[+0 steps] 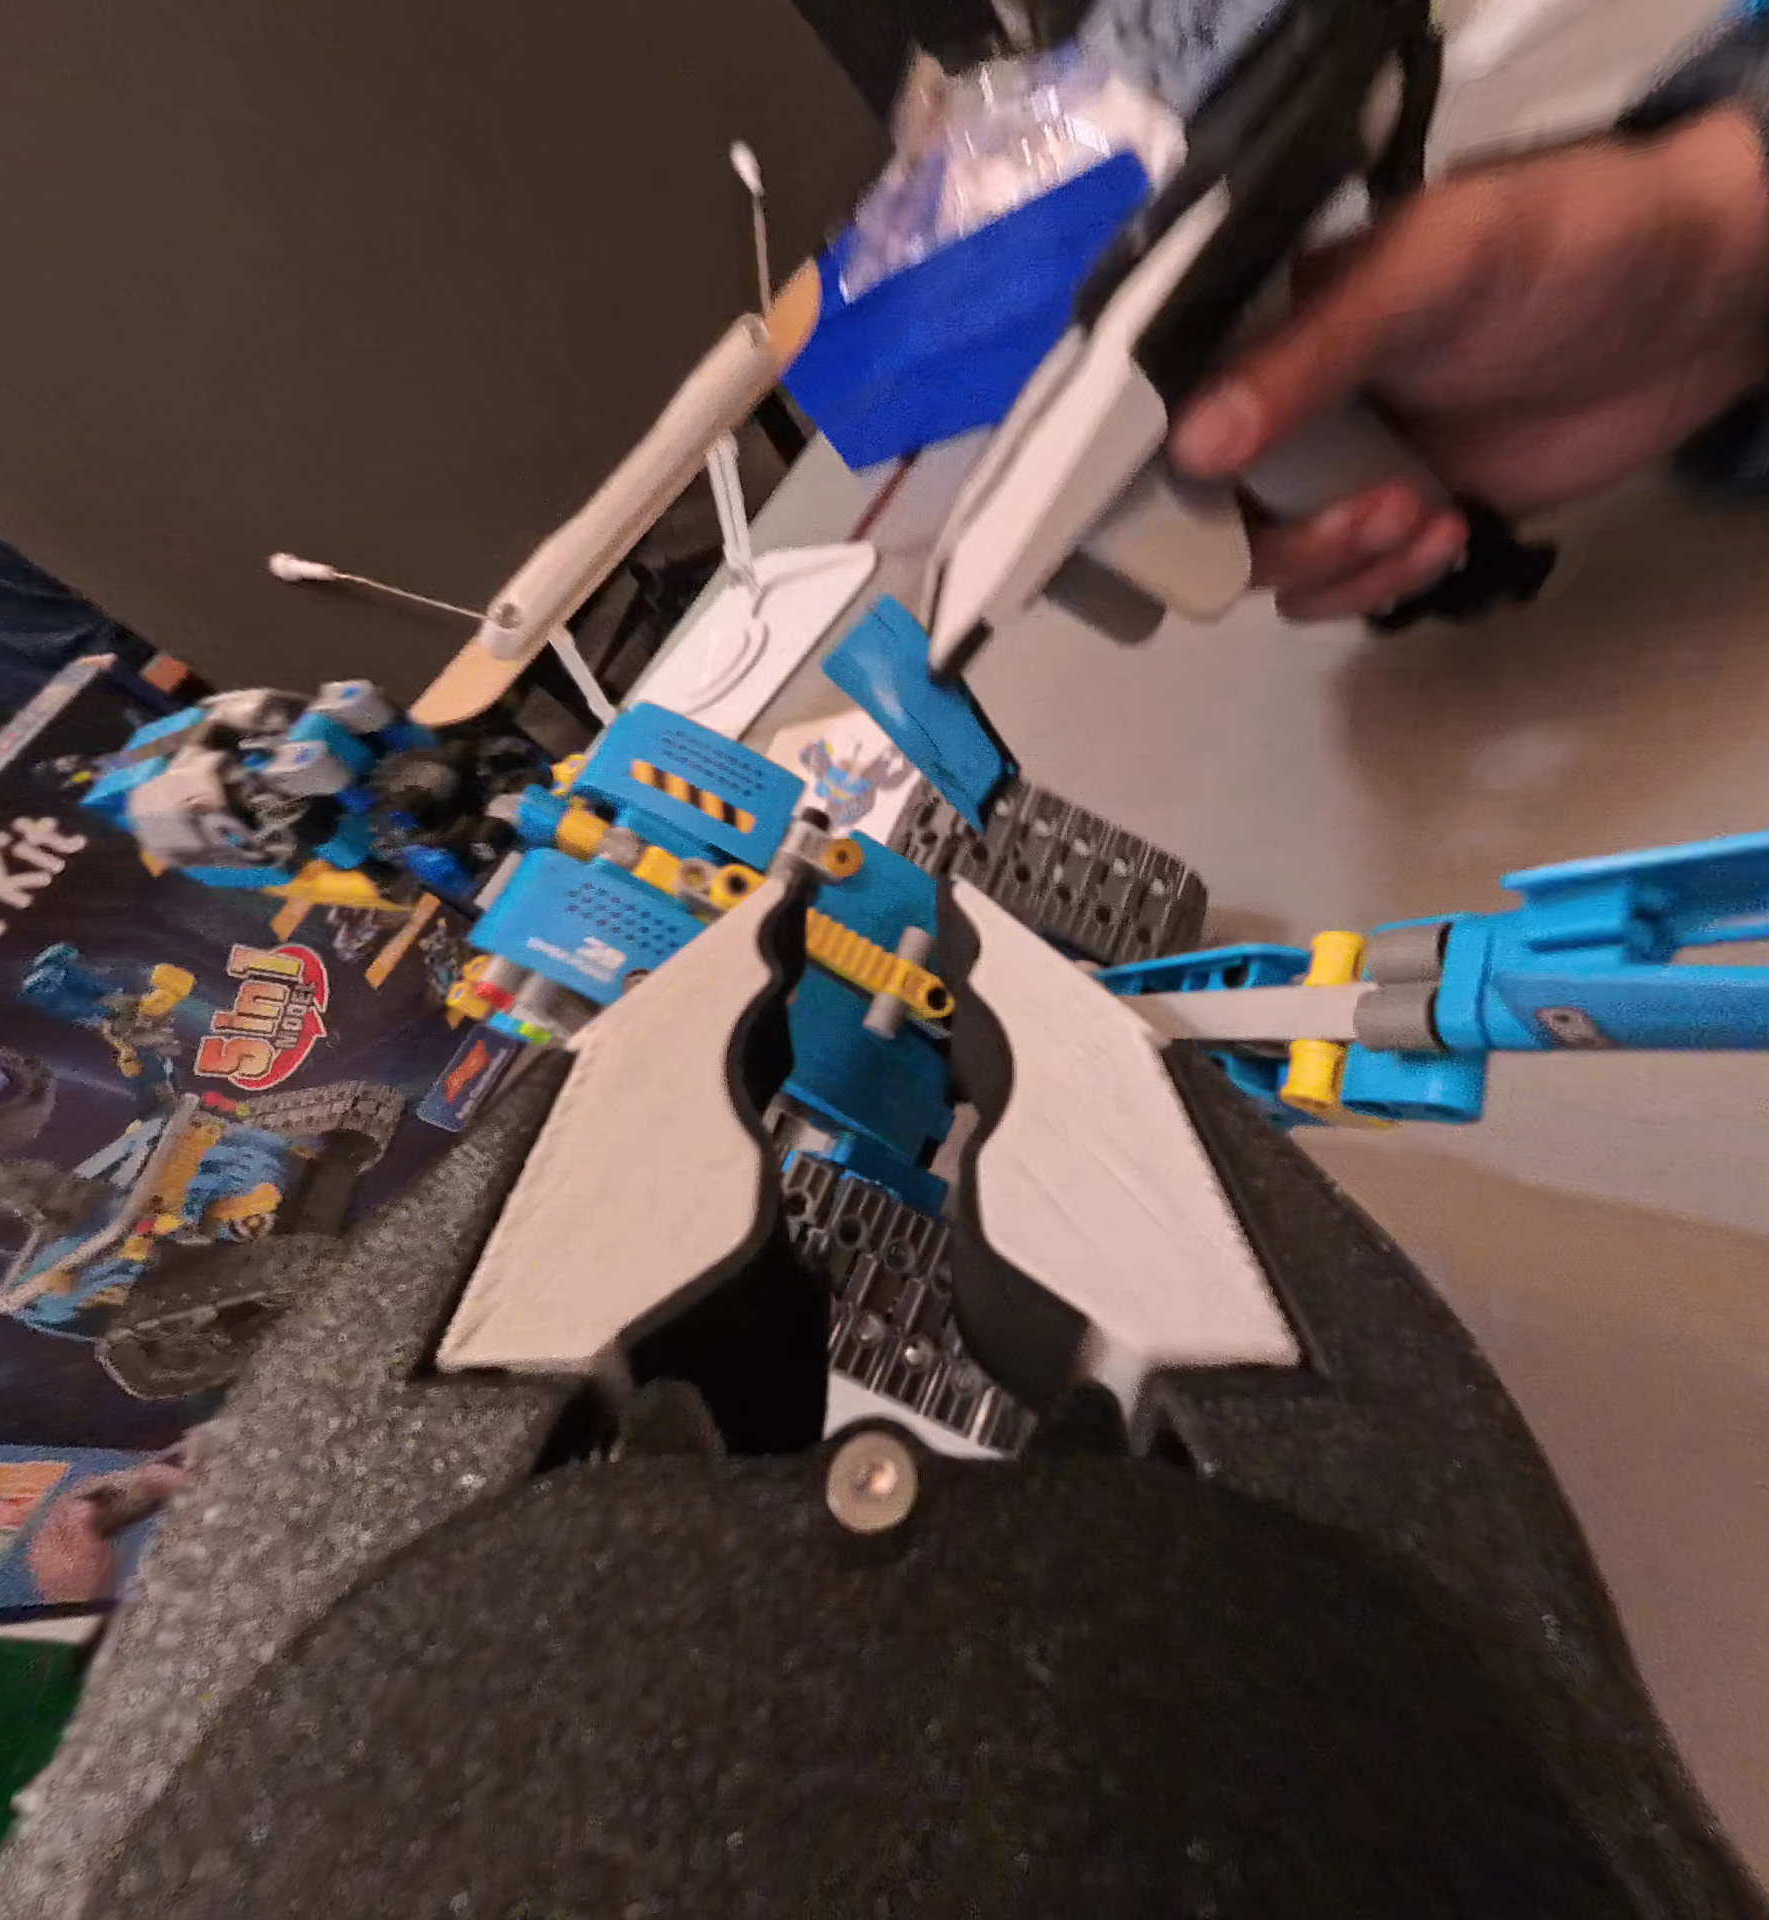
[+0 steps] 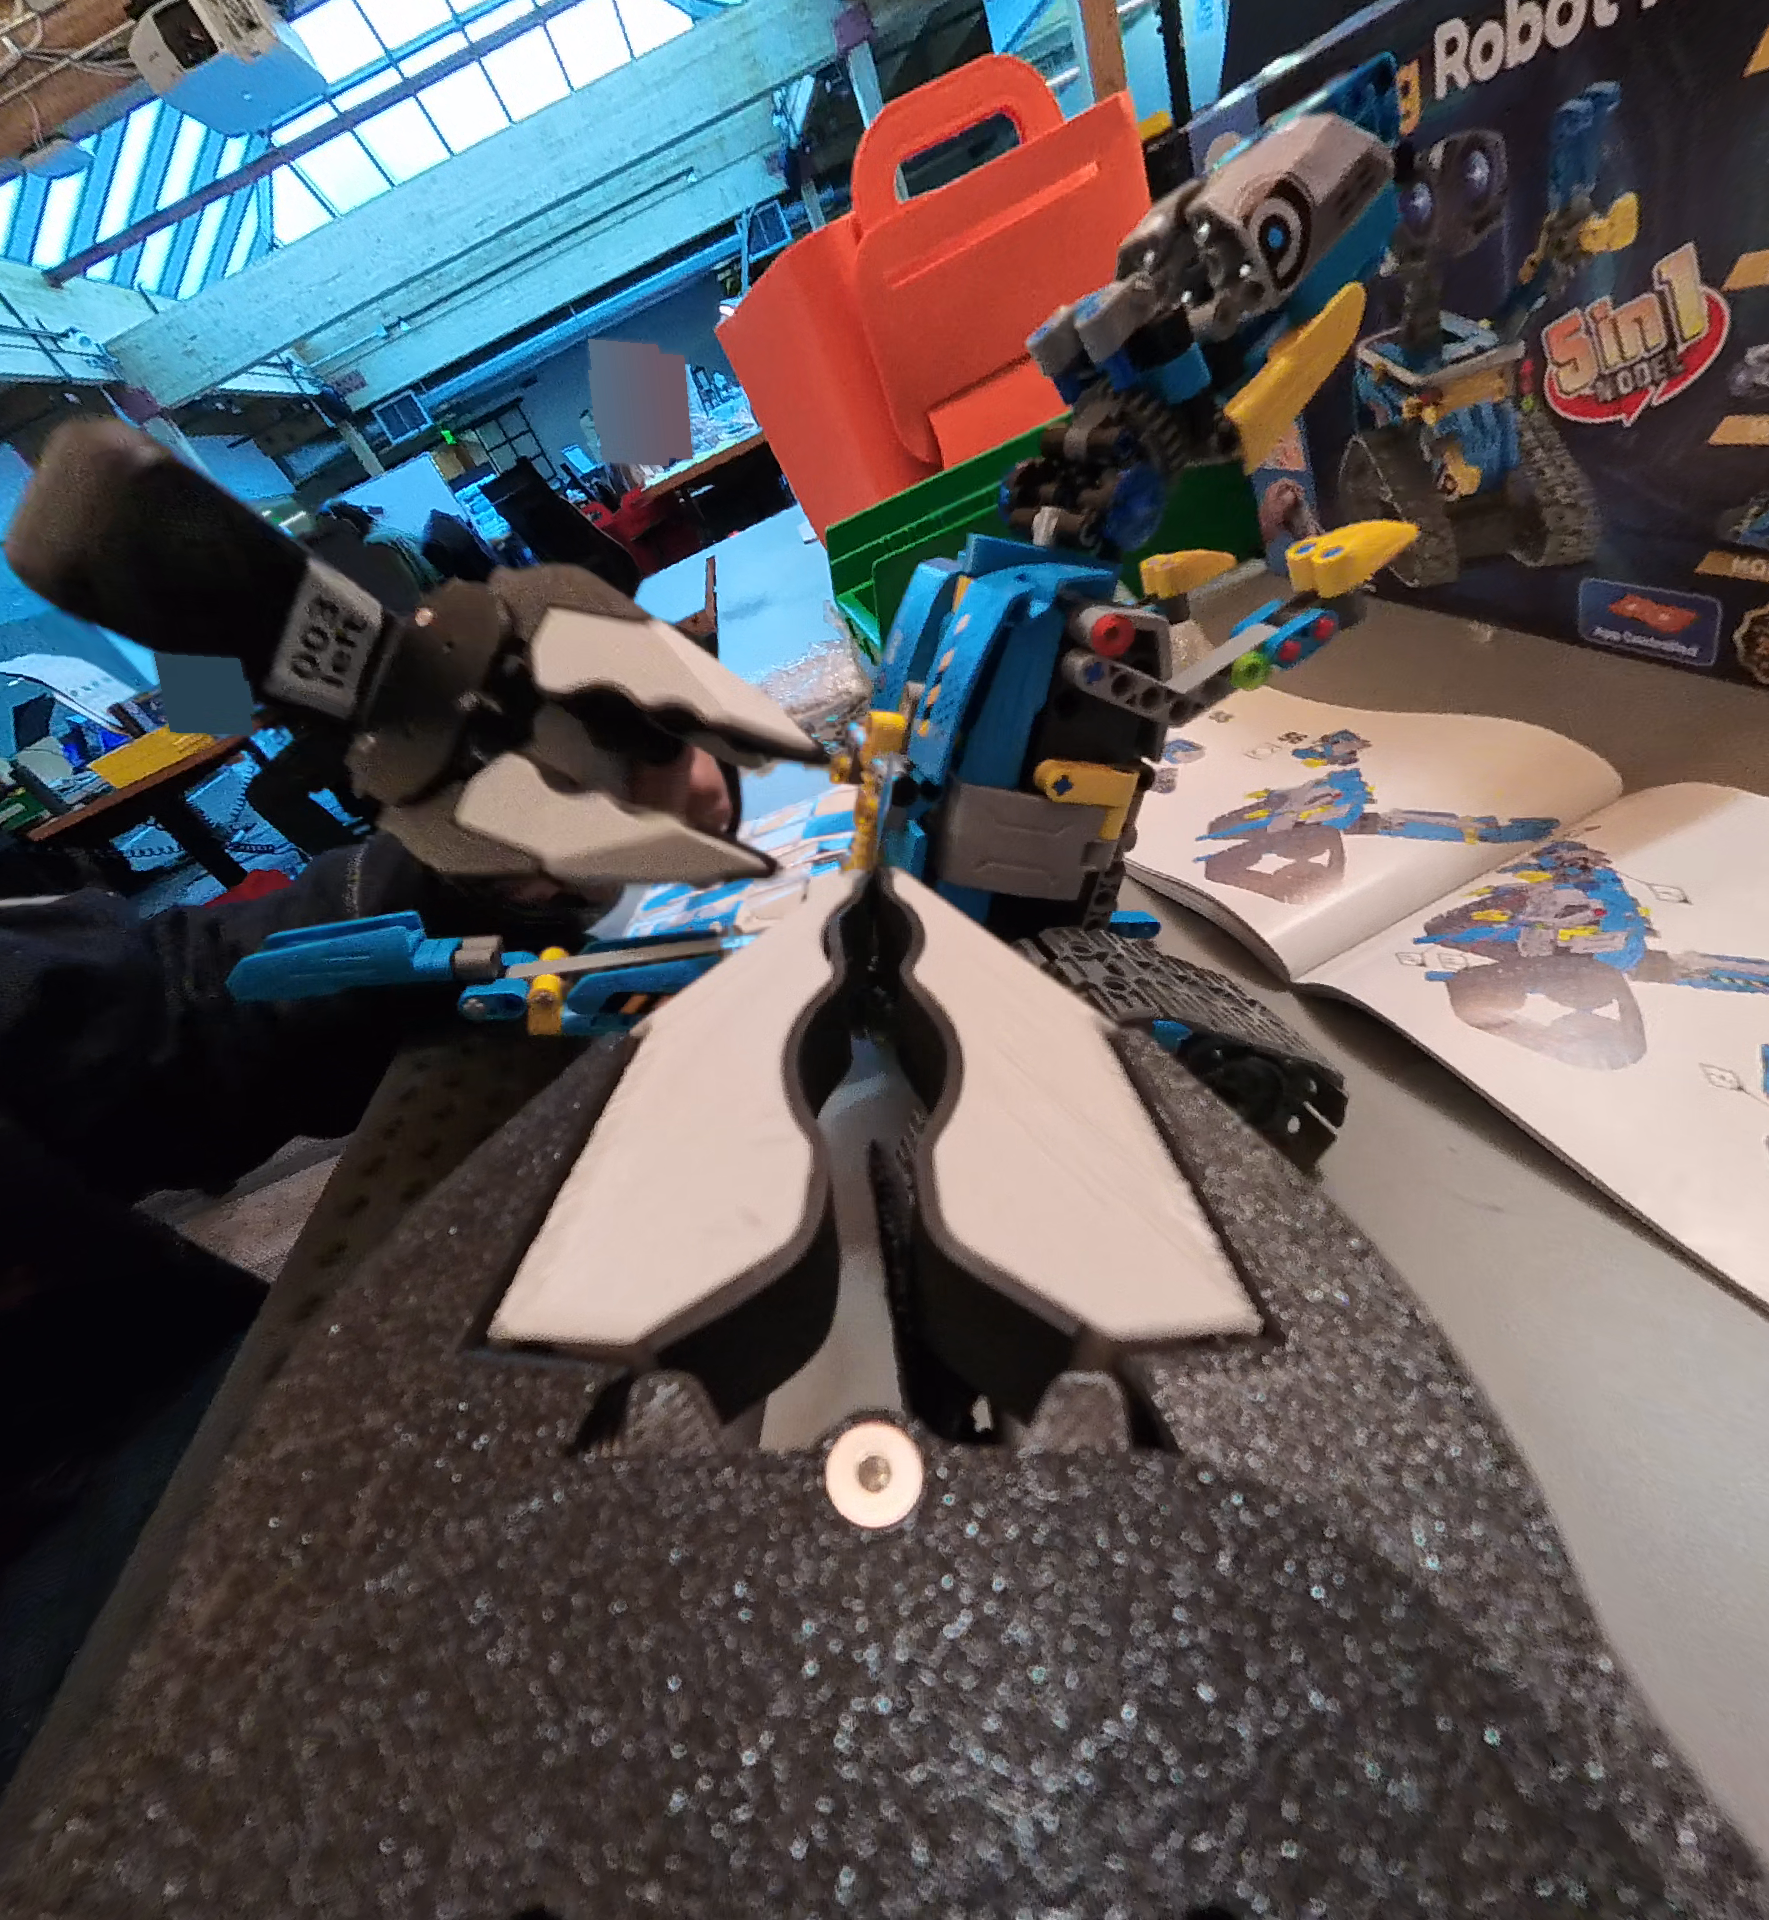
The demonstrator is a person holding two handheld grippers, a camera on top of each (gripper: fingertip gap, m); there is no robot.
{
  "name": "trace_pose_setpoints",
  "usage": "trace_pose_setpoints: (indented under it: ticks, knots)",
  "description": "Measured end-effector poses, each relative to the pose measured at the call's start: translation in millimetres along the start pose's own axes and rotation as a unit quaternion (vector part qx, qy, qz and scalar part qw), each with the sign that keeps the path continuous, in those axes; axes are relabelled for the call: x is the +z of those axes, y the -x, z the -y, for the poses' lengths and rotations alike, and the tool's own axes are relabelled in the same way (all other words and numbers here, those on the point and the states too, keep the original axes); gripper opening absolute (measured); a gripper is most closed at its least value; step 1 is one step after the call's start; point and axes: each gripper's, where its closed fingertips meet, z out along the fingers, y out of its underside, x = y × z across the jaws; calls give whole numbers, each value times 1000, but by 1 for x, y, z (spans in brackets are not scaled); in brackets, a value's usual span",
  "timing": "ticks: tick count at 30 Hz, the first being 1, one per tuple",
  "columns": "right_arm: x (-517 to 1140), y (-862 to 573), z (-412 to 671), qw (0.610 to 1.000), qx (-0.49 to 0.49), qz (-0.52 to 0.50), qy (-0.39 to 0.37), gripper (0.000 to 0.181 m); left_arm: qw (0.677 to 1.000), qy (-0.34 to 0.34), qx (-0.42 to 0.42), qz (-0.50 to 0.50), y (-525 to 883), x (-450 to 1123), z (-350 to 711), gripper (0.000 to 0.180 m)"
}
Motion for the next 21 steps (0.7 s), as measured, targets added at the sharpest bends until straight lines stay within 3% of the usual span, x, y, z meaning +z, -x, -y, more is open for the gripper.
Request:
trace_pose_setpoints:
  ticks: [2,5,9,11,15,18,21]
  knots:
    - [0,-4,-1,1000,-2,-7,1,0,999,-5,-50,12,10,-8,1,28]
    - [-3,-7,0,1000,-3,-14,-2,0,988,65,-130,60,25,-9,-27,47]
    - [-9,-8,3,1000,9,-13,-12,0,962,74,-261,25,4,-4,-35,39]
    - [-10,-8,3,1000,11,-13,-12,0,958,71,-276,11,1,2,-40,34]
    - [-13,-11,1,1000,26,-8,-8,0,951,54,-300,-59,3,1,-48,6]
    - [-13,-12,0,999,33,-7,-7,0,927,33,-355,-114,3,0,-47,4]
    - [-12,-10,-1,1000,31,-5,-2,0,877,20,-450,-167,2,-2,-45,2]
